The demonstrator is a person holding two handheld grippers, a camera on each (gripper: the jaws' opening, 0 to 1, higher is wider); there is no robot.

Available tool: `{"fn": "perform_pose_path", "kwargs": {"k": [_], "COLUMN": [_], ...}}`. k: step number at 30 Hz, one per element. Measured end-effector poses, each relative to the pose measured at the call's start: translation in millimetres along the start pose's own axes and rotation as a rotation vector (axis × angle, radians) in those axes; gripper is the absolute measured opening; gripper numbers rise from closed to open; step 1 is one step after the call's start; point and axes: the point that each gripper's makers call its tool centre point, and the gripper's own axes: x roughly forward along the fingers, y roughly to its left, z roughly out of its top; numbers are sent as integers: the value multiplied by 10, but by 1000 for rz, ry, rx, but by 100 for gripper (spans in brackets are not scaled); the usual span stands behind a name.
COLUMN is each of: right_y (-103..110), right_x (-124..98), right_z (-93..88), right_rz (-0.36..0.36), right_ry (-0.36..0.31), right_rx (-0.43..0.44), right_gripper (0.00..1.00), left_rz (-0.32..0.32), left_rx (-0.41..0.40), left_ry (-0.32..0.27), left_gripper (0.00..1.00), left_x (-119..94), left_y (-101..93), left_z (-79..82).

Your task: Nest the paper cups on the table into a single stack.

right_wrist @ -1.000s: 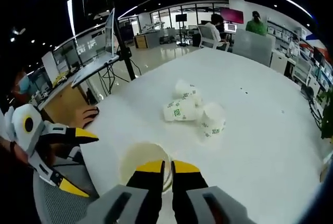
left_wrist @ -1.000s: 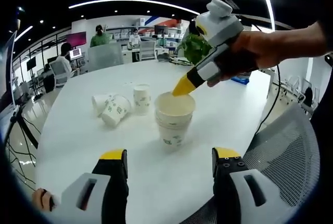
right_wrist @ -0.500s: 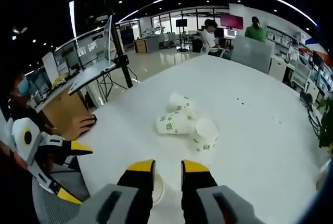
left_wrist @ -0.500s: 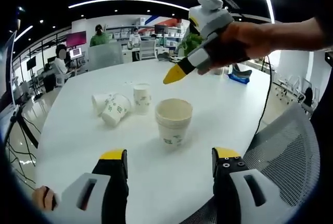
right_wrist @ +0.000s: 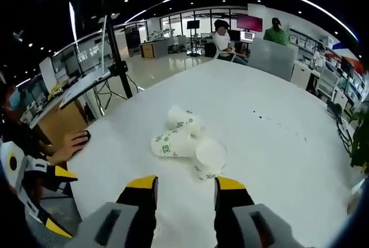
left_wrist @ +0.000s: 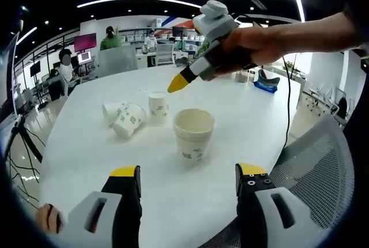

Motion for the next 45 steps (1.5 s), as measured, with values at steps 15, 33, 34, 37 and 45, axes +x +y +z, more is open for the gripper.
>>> {"fn": "perform_pose_path", "kwargs": {"k": [15, 33, 34, 37, 45], "right_y": [-137, -237, -239, -266, -274], "right_x": [332, 581, 585, 616, 705], "right_z": [-85, -172, -172, -165, -166], "right_rz": [-21, -33, -35, -37, -38], "right_ry": [77, 135, 136, 136, 139], "right_rx": [-23, -13, -14, -12, -8], "right_gripper": [57, 61, 61, 61, 58], "left_rz": [3, 5, 5, 6, 9], "left_rx": [-16, -26, -27, -29, -33], "left_ry": [1, 10, 10, 11, 14], "left_gripper": [66, 66, 66, 66, 65], "left_x": [-2, 7, 6, 7, 10], "left_y": [24, 48, 49, 55, 67], "left_z": [1, -19, -19, -22, -34]}}
